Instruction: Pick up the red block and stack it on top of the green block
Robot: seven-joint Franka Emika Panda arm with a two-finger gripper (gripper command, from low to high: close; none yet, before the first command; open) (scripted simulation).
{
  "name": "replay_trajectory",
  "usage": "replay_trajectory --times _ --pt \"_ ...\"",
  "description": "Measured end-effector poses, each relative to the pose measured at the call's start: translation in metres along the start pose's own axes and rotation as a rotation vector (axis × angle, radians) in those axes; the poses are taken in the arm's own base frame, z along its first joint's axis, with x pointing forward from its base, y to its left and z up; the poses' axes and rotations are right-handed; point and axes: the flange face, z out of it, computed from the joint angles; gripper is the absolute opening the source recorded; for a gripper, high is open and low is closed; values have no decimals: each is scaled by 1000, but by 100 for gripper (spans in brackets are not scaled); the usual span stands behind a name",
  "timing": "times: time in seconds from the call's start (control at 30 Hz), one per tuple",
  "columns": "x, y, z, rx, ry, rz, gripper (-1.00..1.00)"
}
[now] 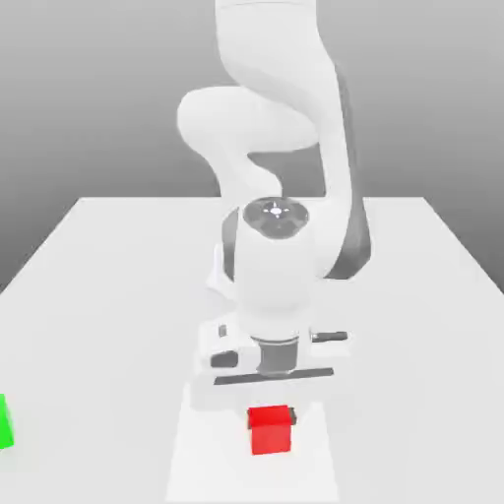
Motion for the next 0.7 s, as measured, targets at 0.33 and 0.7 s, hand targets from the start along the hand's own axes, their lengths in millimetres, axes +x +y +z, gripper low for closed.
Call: replay_trajectory --times 0.33,0.7 --pt "58 40 -70 2 -4 260 -100" --pt "209 263 -95 3 -3 1206 -100"
